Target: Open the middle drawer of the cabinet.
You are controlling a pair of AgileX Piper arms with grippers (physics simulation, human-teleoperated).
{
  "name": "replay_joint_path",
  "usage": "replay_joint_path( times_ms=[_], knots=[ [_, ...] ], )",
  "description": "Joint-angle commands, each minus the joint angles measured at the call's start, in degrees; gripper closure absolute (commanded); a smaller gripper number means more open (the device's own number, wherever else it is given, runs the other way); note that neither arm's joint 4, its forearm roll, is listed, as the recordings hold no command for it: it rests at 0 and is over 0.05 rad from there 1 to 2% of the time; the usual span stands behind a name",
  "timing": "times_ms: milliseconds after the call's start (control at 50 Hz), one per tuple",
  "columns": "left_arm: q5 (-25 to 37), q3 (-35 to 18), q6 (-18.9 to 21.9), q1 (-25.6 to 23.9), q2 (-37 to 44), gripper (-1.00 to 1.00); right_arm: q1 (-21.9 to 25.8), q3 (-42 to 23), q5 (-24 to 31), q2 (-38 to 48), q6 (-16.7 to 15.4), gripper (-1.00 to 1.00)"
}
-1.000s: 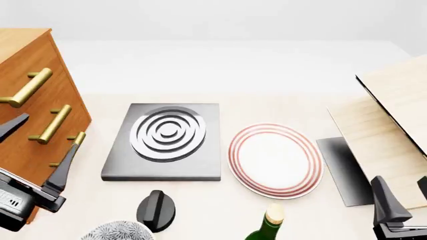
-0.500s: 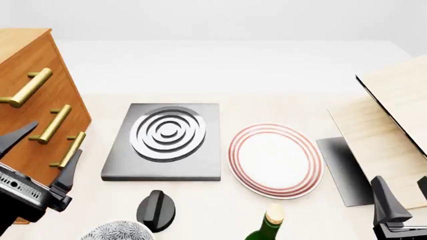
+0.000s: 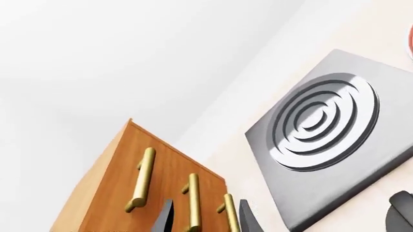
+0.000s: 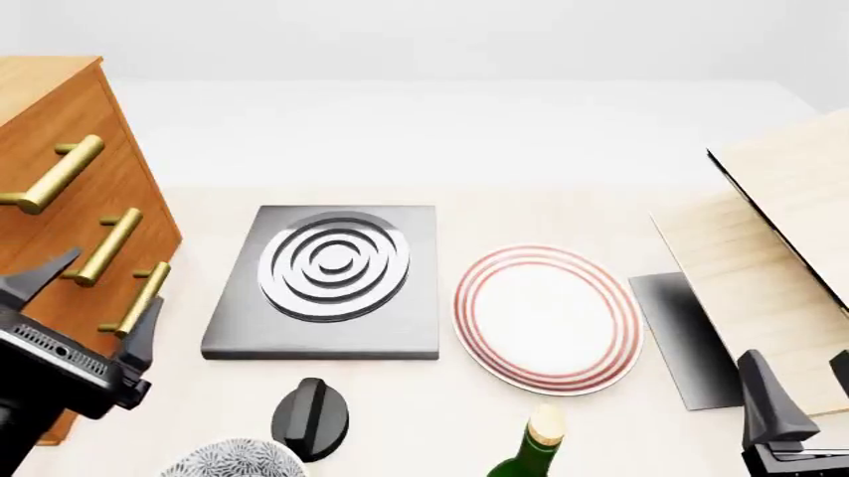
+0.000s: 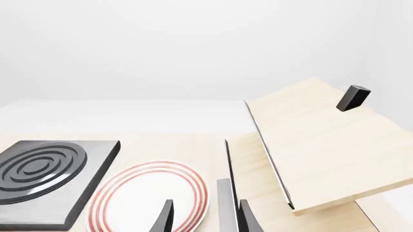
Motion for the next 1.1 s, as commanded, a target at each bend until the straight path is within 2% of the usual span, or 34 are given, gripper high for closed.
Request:
replay_joint_path(
  times_ms=[20,80,100,180,200,260,280,360,380,420,440,520,580,960,1100],
  knots=[
    [-7.58,3.56,4.24,1.48,4.31,-1.00,0.00,0.00,-0.01,0.01,-0.01,-1.00],
    [-9.12,3.80,4.72,2.13,5.72,-1.00,0.00,0.01,-0.02,0.01,0.00,-1.00],
    [-11.36,4.79,6.35,2.27,6.66,-1.00,0.00,0.01,-0.02,0.02,0.03,-1.00],
    [-12.07,4.67,6.83,2.42,7.41,-1.00,0.01,0.01,-0.02,0.01,-0.03,-1.00],
    [-14.72,5.66,8.66,2.60,8.66,-1.00,0.00,0.00,-0.02,0.03,0.02,-1.00],
    [-15.55,5.88,9.09,2.71,9.56,-1.00,0.01,0.00,-0.02,0.02,-0.02,-1.00],
    [-17.59,6.56,10.34,2.58,10.64,-1.00,0.01,0.00,-0.02,0.02,-0.03,-1.00],
    [-18.78,6.43,10.69,3.01,11.77,-1.00,0.00,0.00,-0.02,0.03,-0.01,-1.00],
    [-21.51,6.34,11.96,3.56,14.18,-1.00,-0.02,0.00,-0.02,0.02,0.00,-1.00],
    [-22.65,6.22,12.25,3.68,15.40,-1.00,-0.01,0.00,-0.02,0.02,-0.02,-1.00],
    [-35.83,5.72,14.73,4.84,29.28,-1.00,0.00,0.01,-0.09,0.10,0.01,-1.00],
    [-39.14,5.90,14.85,5.04,32.61,-1.00,0.00,0.01,-0.09,0.09,0.00,-1.00],
    [-42.73,6.60,16.45,4.94,35.28,-1.00,0.00,0.01,-0.08,0.08,-0.02,-1.00],
    [-50.39,7.63,18.59,5.91,42.19,-1.00,-0.01,0.02,-0.09,0.08,0.00,-1.00],
    [-51.10,7.89,19.21,7.41,42.47,-1.00,-0.01,0.02,-0.07,0.05,0.01,-1.00]
  ],
)
